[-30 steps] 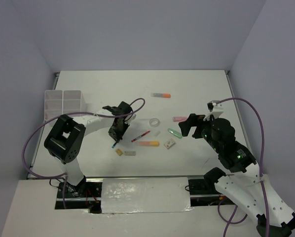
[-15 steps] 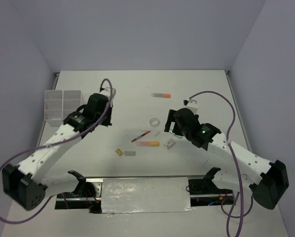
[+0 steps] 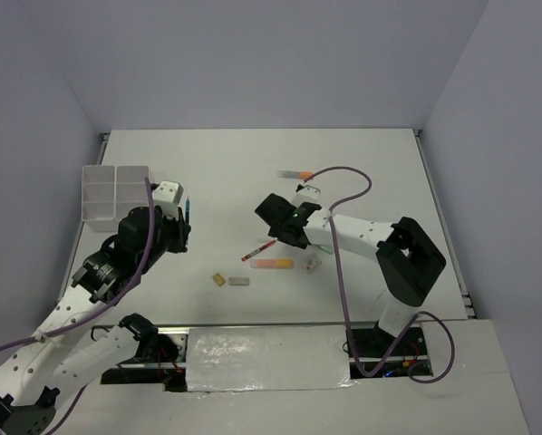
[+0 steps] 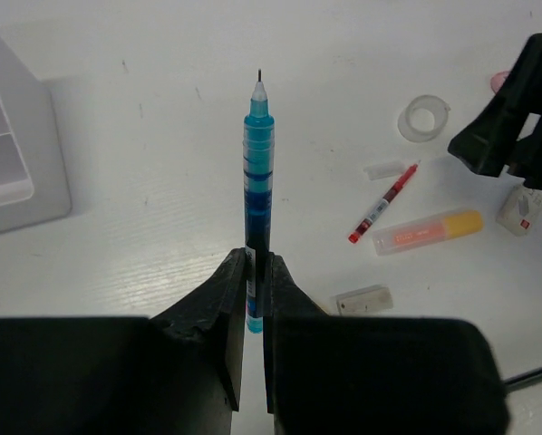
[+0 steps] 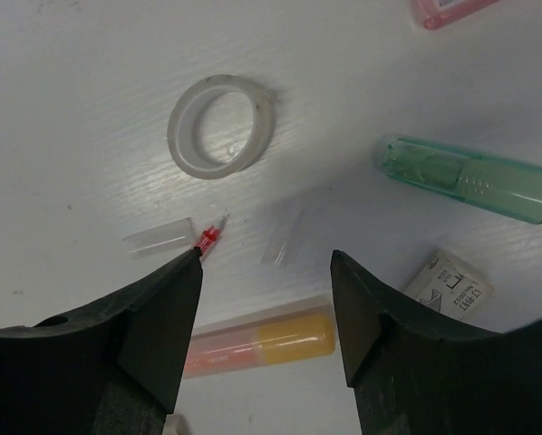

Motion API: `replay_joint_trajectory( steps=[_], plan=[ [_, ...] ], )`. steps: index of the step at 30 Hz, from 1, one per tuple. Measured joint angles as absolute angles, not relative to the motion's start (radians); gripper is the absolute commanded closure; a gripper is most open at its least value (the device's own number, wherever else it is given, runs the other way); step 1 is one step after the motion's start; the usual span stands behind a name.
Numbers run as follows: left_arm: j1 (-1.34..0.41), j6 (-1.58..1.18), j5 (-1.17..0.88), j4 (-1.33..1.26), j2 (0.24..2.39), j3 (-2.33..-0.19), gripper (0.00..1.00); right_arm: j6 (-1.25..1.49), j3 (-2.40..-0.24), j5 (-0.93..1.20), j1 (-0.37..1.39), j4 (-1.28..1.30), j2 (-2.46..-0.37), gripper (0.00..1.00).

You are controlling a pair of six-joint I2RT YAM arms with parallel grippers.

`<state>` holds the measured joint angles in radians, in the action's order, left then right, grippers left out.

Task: Sort the stationery into containers
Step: Close the pen cap on the pen.

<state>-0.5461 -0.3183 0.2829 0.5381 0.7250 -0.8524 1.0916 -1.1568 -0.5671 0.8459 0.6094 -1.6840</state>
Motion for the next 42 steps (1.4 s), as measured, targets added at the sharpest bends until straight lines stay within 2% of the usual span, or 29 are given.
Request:
replay_joint_trajectory(
  steps=[7,9,22,27,29,31,36,37,40,42],
  plan=[
    [-0.600,-0.317,0.236,0.538,0.785,-0.852,1.00,1.185,-1.195,-0.562,0.849,0.651,-1.789,0.36],
    [-0.619,-0.317,0.230,0.538,0.778,-0.852,1.00,1.202,-1.195,-0.556,0.849,0.651,-1.806,0.39],
    [-0.670,-0.317,0.231,0.538,0.748,-0.852,1.00,1.256,-1.212,-0.542,0.845,0.675,-1.888,0.40],
    [-0.671,-0.318,0.231,0.538,0.749,-0.852,1.00,1.260,-1.211,-0.541,0.841,0.675,-1.888,0.43],
    [-0.671,-0.317,0.231,0.539,0.751,-0.852,1.00,1.260,-1.211,-0.539,0.839,0.676,-1.888,0.48],
    [-0.671,-0.317,0.231,0.539,0.754,-0.852,1.00,1.260,-1.211,-0.540,0.838,0.681,-1.890,0.49],
    [-0.672,-0.317,0.231,0.539,0.757,-0.852,1.00,1.257,-1.210,-0.542,0.832,0.687,-1.892,0.64],
    [-0.672,-0.317,0.231,0.539,0.757,-0.852,1.00,1.255,-1.208,-0.540,0.828,0.686,-1.892,0.69],
    [-0.673,-0.317,0.231,0.539,0.757,-0.852,1.00,1.245,-1.197,-0.538,0.816,0.674,-1.885,0.96],
    [-0.673,-0.317,0.231,0.539,0.760,-0.852,1.00,1.253,-1.195,-0.538,0.810,0.668,-1.882,1.00]
  ],
)
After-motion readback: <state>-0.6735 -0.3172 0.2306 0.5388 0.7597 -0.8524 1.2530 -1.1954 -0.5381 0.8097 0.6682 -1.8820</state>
